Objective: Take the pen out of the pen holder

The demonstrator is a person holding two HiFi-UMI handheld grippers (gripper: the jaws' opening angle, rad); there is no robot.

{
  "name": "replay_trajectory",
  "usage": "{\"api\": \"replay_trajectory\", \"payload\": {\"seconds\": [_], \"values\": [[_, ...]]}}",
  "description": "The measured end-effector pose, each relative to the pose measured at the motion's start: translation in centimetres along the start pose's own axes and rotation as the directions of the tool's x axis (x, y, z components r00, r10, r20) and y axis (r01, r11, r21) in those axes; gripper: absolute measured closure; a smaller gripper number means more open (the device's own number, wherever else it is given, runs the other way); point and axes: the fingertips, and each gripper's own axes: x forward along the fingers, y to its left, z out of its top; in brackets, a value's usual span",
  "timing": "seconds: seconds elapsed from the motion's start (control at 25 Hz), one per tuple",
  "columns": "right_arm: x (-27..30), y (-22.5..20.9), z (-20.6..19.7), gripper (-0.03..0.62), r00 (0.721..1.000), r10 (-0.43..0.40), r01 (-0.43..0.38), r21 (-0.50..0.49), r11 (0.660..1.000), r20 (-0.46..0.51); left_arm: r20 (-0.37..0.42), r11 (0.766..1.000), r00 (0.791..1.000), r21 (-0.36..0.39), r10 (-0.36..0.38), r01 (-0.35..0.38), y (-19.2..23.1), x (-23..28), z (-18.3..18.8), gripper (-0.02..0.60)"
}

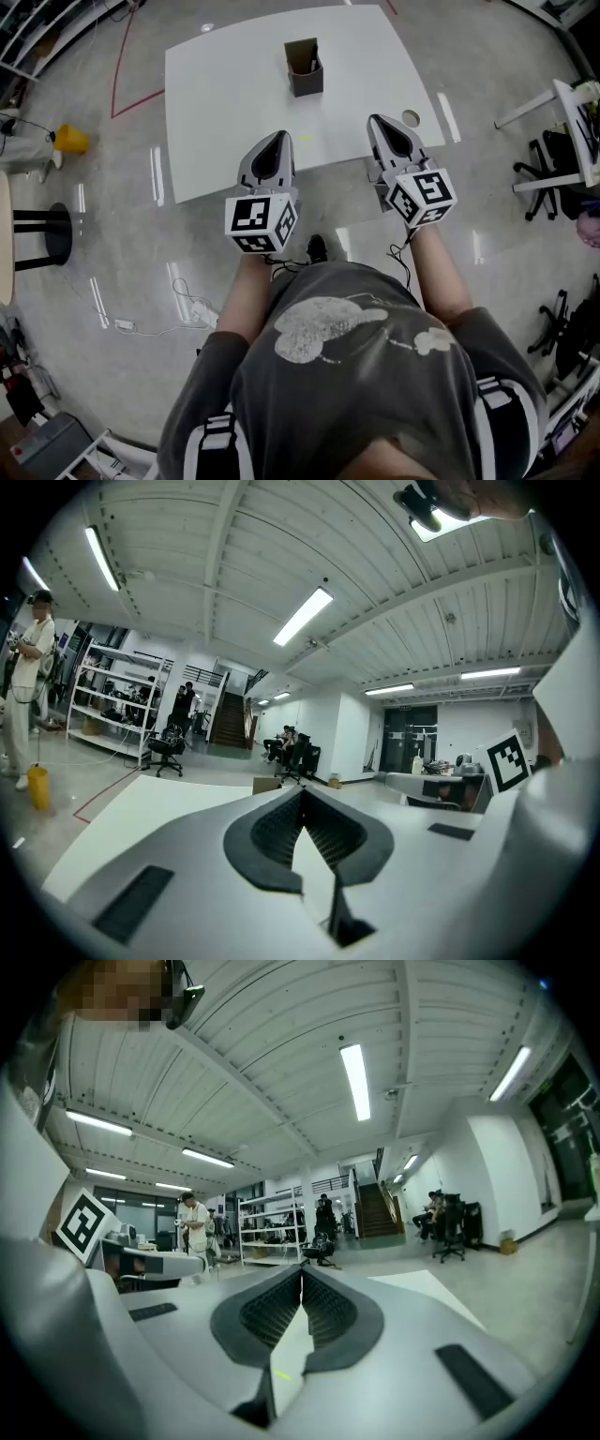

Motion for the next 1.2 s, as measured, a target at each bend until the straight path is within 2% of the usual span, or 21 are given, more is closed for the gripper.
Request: {"api": "replay_trajectory", "payload": {"seconds": [0.12, 0.36, 0.64, 0.84, 1.16, 1.2], "values": [[1.6, 0.3, 0.3, 0.586, 1.000, 0.005, -0.006, 0.030, 1.000, 0.031, -0.006, 1.000, 1.000, 0.000, -0.005, 0.005, 1.6, 0.8, 0.0, 0.574], [3.5, 0.3, -0.8, 0.586, 1.000, -0.012, 0.012, 0.030, 0.999, -0.010, -0.025, 1.000, 1.000, -0.020, 0.004, -0.004, 3.5, 1.5, -0.5, 0.574], [5.9, -0.8, -1.7, 0.586, 0.999, -0.002, 0.003, 0.028, 1.000, -0.033, -0.018, 1.000, 0.999, -0.005, 0.031, -0.031, 4.2, 2.7, -0.7, 0.574], [10.1, -2.3, -1.7, 0.586, 1.000, 0.015, -0.013, 0.051, 0.999, -0.027, -0.021, 0.998, 0.997, 0.004, 0.070, -0.070, 6.2, 4.7, -0.5, 0.574], [16.6, -4.9, -2.6, 0.584, 0.996, 0.035, -0.030, 0.059, 0.998, -0.080, -0.038, 0.995, 0.994, 0.003, 0.104, -0.104, 8.9, 9.6, -0.4, 0.574], [17.4, -5.3, -2.8, 0.555, 0.995, 0.039, -0.034, 0.063, 0.997, -0.090, -0.039, 0.994, 0.994, 0.004, 0.105, -0.105, 9.2, 10.3, -0.4, 0.574]]}}
